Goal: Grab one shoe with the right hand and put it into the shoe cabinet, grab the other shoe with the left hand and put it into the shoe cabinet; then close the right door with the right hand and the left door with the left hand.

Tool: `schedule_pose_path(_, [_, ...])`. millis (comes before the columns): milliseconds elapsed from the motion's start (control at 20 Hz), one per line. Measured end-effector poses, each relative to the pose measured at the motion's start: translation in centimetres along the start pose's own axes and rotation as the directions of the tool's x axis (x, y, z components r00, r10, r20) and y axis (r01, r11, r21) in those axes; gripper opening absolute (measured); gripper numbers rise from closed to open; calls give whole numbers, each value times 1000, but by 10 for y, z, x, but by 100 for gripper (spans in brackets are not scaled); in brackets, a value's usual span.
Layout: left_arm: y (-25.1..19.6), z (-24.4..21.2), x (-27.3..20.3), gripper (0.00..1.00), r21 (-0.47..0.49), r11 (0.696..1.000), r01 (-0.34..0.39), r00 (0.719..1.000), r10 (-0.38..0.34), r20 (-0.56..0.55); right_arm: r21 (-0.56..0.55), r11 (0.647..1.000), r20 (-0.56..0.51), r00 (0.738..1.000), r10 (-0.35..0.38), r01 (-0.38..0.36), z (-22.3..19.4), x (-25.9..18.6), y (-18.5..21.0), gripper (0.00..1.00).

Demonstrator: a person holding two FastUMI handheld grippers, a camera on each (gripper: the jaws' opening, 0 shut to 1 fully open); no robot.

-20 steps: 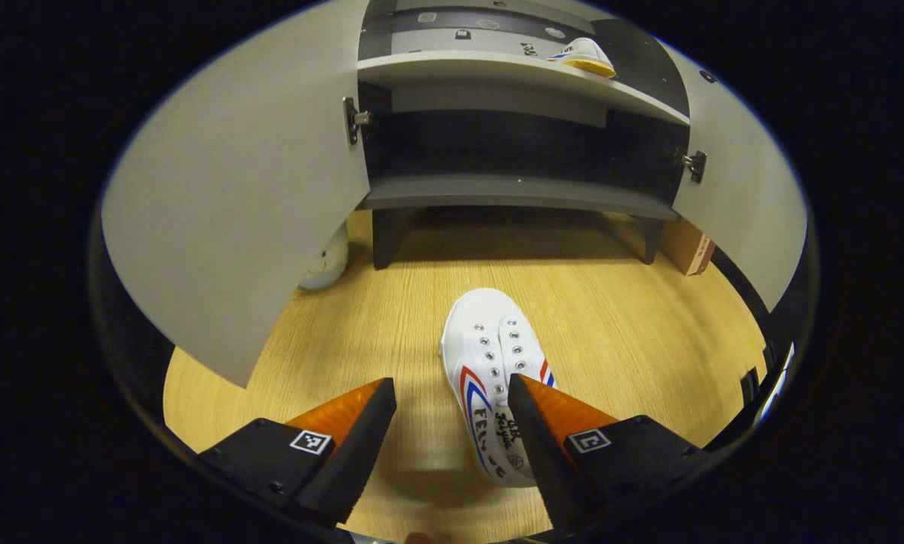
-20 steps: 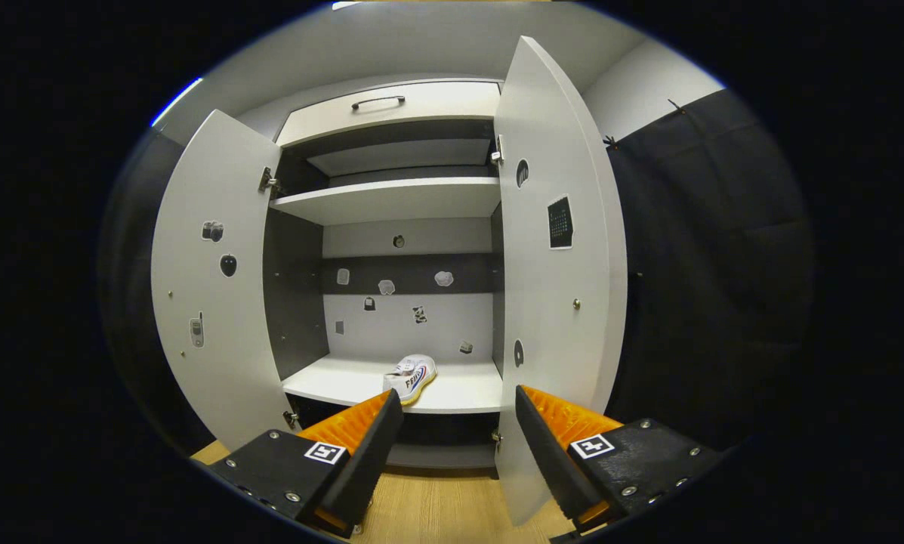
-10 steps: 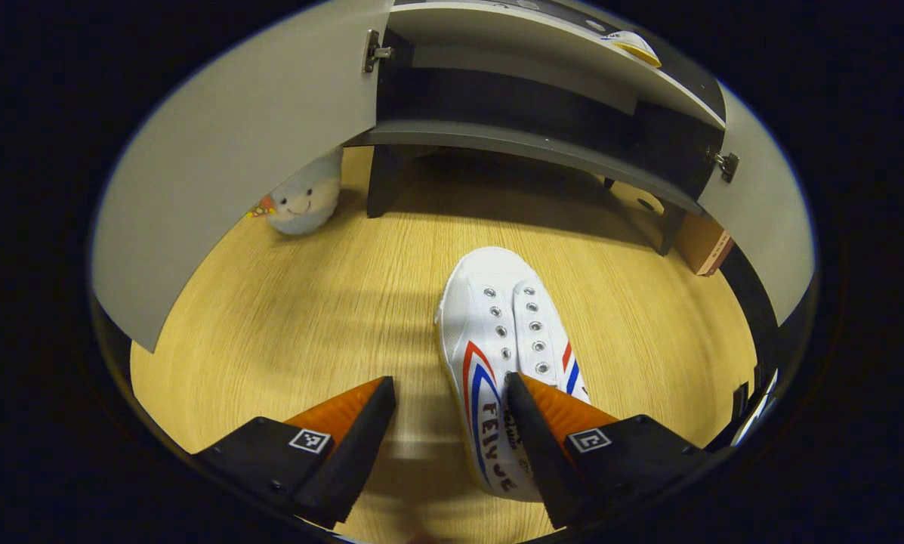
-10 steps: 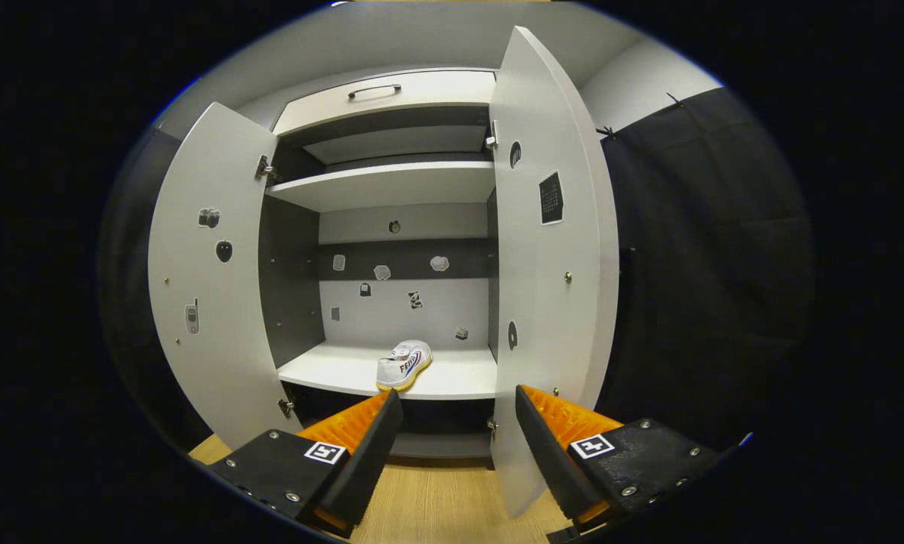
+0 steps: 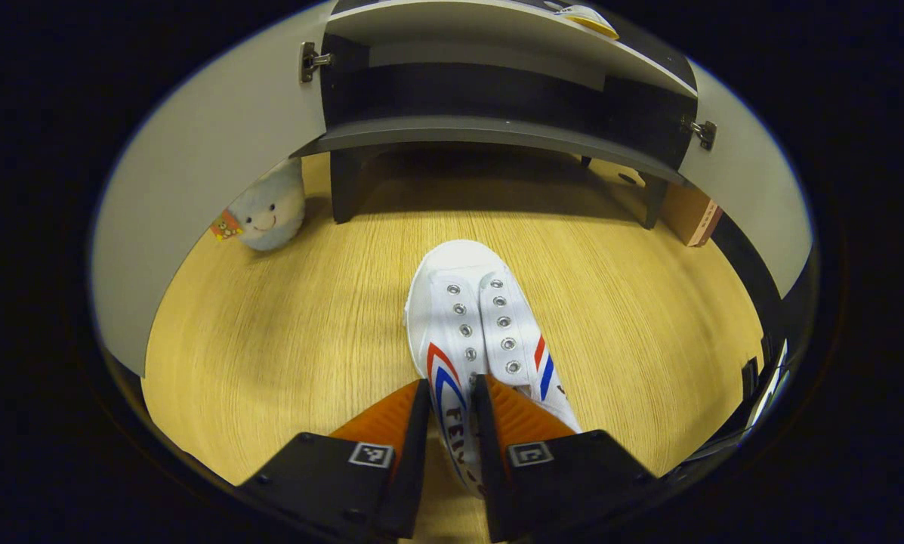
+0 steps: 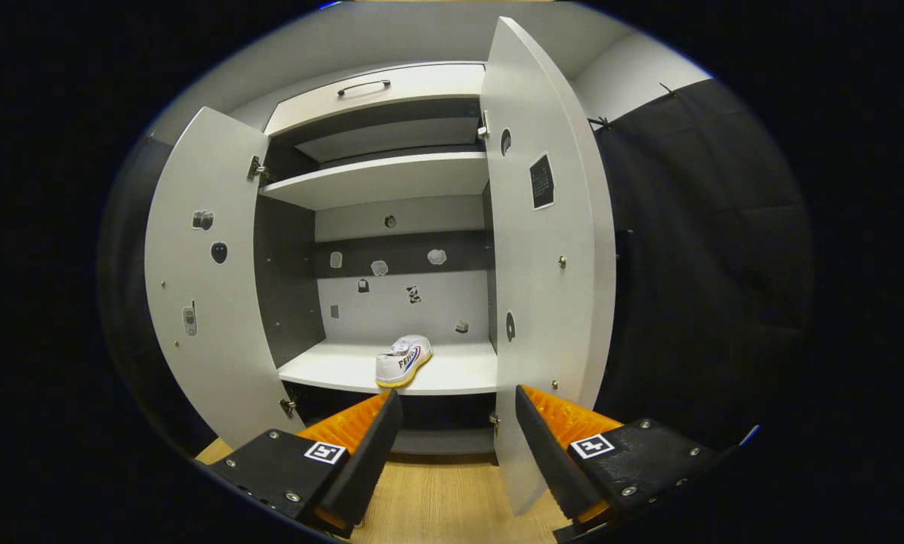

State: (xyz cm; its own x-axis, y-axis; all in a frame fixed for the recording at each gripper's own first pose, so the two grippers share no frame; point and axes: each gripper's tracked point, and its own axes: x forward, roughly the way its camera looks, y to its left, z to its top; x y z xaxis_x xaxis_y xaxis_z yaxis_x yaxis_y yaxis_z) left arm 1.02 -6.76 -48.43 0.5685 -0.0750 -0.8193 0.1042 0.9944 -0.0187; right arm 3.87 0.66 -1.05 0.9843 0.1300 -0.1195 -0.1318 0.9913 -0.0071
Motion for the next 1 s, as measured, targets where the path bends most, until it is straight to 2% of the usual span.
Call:
schedule_pose_path(100, [3,-2,1,15,-63,998,-6,999,4,-33,11,1000,2,1000,1,-1,1,0,-2,92])
schedule_pose_path(150, [5,-2,-1,13,-100,995,-13,999,9,-41,15,1000,2,1000,4,-4,2,-1,-2,92])
schedule_pose_path(200, [5,0,1,7,-105,994,-4,999,-1,-51,17,1000,3,1000,7,-7,2,-1,-2,92])
schedule_pose_path(400, [7,10,-6,7,-50,999,-20,997,17,-70,18,999,12,1000,28,-28,12,5,-7,92])
schedule_pose_path(650, [8,37,-29,7,-168,985,44,996,-56,-64,25,998,7,998,65,-65,13,1,-1,92])
schedule_pose_path(850, [25,76,-62,7,-197,978,65,997,-69,-14,22,995,12,995,97,-97,16,-3,5,92])
schedule_pose_path(1000, [56,117,-105,7,-203,974,96,995,-92,28,-1,994,33,994,107,-107,23,-6,5,92])
